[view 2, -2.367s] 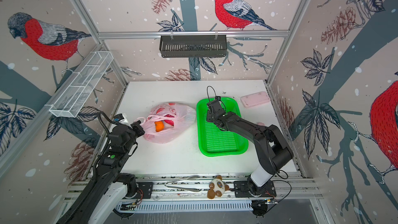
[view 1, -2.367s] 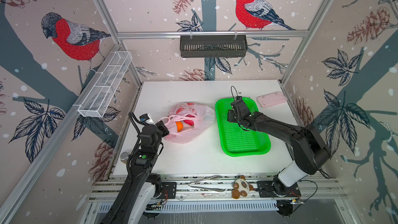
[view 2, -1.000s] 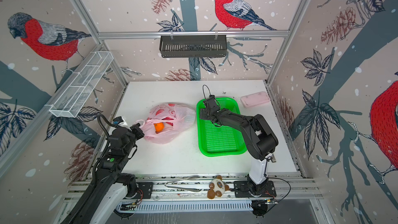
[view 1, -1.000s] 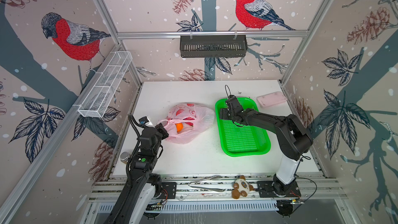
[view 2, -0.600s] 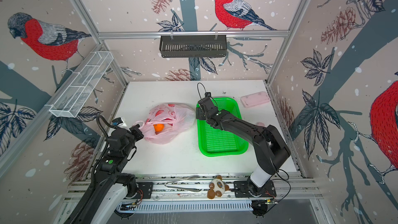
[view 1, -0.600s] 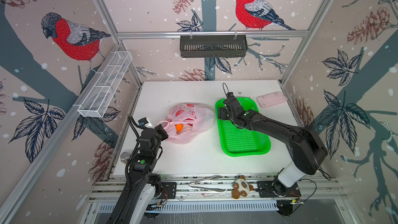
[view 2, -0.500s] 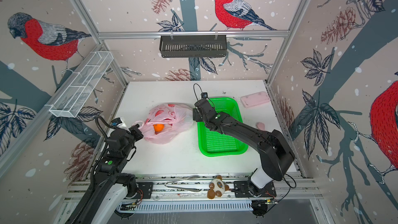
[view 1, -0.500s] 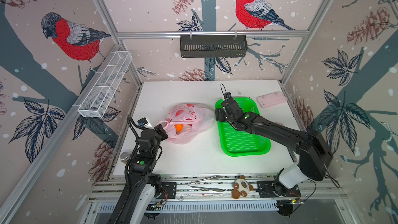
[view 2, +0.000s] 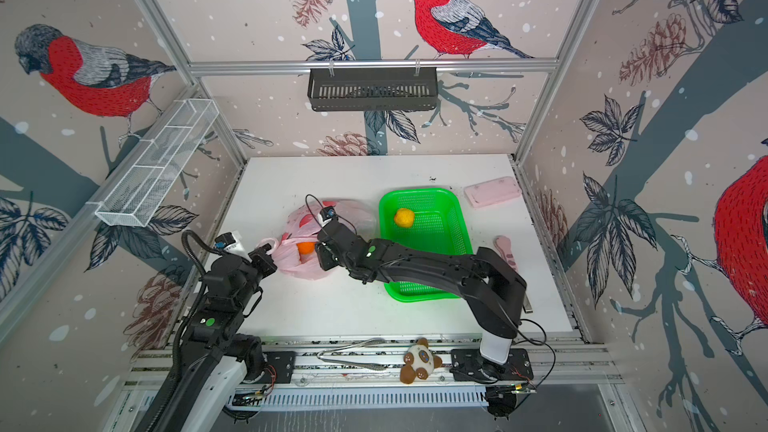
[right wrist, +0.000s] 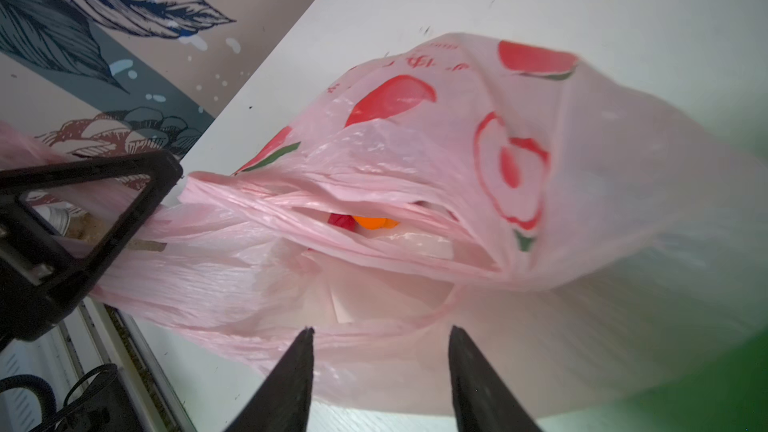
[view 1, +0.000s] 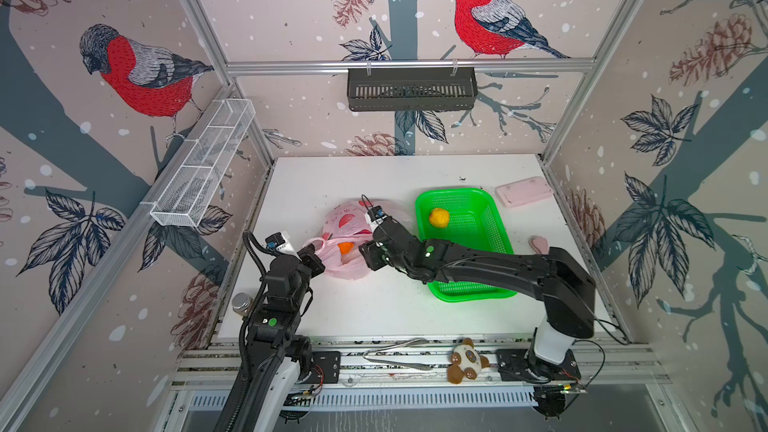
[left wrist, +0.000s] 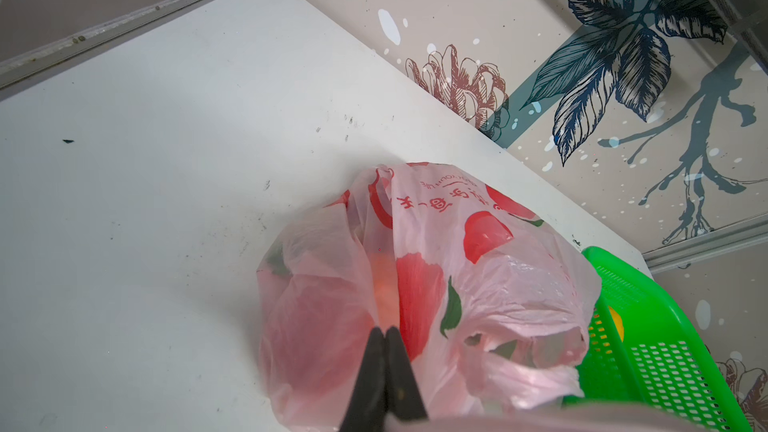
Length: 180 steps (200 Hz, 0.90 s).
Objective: Untie the knot of the plastic bag and take out the fruit
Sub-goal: 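Move the right gripper back into the pink bag opening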
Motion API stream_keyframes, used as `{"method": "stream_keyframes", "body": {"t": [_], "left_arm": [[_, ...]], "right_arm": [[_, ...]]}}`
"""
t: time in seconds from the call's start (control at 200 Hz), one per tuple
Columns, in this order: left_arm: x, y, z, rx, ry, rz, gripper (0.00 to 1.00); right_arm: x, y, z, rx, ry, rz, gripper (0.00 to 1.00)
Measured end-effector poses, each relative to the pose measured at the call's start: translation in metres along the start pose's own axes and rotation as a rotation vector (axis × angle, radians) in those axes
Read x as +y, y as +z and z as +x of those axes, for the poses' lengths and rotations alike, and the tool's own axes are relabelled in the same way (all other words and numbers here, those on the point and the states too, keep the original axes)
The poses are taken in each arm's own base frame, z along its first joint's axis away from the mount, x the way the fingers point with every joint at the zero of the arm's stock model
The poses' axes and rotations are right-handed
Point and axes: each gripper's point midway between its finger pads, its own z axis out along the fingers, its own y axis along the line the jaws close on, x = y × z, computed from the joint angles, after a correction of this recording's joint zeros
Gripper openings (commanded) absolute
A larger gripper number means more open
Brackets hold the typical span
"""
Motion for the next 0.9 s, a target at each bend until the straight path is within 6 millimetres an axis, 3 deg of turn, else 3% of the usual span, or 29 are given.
{"method": "stream_keyframes", "body": {"t": [0.235,0.48,0.655,0.901], "left_arm": [[0.005,-0.001,0.009,0.009,-0.019,0.003,0.00],[0.008,-0.004,0.009,-0.009,-0.024,0.005,0.00],[0.006,-0.009,0.003,-0.043,-0.029,0.018,0.00],[0.006,-0.017,0.001,-0.067,-0.045,0.026,0.00]], "right_arm": [[0.031,0.051,0.027,0.087,-0.019,-0.080,0.49],[0.026,0.081,0.067,0.189,0.002,-0.079,0.48],[0.027,0.086,0.056,0.167,0.038,-0.070,0.51],[0.012,0.087,0.035,0.100,0.138,0.017,0.51]]}}
